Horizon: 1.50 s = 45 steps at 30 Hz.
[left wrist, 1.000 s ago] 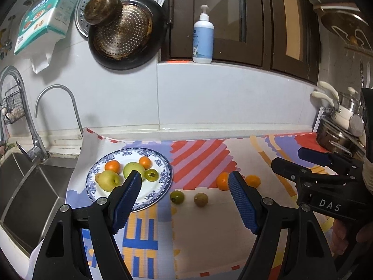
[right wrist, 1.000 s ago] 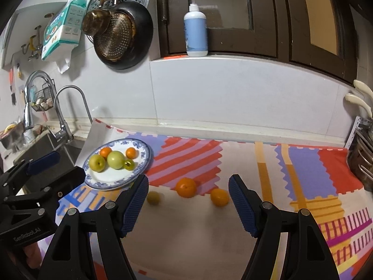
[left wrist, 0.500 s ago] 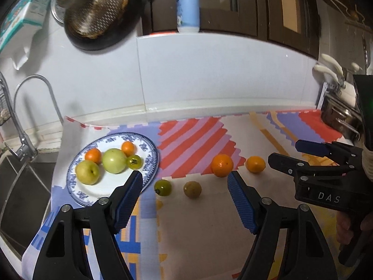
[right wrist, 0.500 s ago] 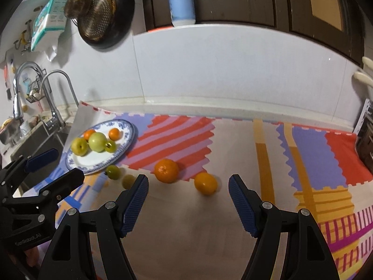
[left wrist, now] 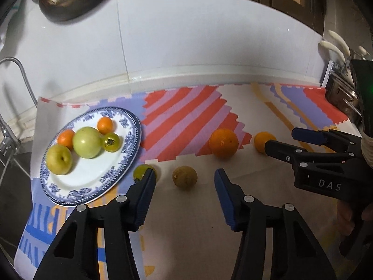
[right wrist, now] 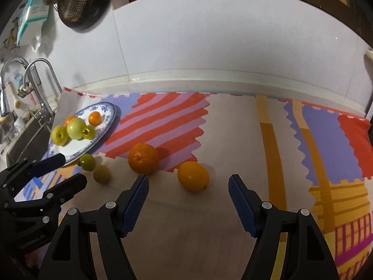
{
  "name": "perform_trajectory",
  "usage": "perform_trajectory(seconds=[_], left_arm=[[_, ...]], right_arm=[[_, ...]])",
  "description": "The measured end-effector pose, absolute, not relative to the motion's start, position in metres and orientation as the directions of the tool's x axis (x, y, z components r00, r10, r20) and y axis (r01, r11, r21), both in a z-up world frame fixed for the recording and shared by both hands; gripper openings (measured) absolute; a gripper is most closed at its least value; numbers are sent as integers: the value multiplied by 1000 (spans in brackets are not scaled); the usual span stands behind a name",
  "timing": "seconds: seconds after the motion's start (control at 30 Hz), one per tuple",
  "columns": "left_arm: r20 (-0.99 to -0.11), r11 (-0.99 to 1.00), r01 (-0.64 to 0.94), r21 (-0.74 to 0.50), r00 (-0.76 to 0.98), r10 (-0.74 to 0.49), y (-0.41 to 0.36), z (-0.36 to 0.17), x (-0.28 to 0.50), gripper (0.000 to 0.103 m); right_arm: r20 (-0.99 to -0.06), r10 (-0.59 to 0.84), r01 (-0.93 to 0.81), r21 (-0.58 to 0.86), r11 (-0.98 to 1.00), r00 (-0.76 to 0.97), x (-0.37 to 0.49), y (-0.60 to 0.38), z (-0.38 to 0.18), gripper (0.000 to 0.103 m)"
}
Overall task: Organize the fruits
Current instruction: 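Grasp the orange with the right tool while the left tool grasps a brown fruit, then carry the orange with the right tool while the left tool carries the brown fruit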
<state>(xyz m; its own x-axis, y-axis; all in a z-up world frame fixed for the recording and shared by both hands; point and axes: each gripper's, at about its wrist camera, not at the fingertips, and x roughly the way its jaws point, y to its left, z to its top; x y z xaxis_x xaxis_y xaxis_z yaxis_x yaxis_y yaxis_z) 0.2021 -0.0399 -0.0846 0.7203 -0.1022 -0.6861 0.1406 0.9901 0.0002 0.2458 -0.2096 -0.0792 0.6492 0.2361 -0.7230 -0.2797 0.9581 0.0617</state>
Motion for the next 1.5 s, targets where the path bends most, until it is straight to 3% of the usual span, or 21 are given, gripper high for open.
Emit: perform_trajectory(seconds=[0.53,0.8,1.5], left_arm=[[-736,988,149,-38,665,-129,-40,-109,228,35],[-738,989,146,-34,664,-123,-40,-112,231,29],[-684,986,158,-51,714,-150,-37,-88,216,29]], right_arm=[[-755,259,-301,85,950,603,270,-205,-101,52],[-763,256,-304,82,949,594,271,-204,-106,37],[-730,280,-326,82,942,624,258,-199,-82,37]])
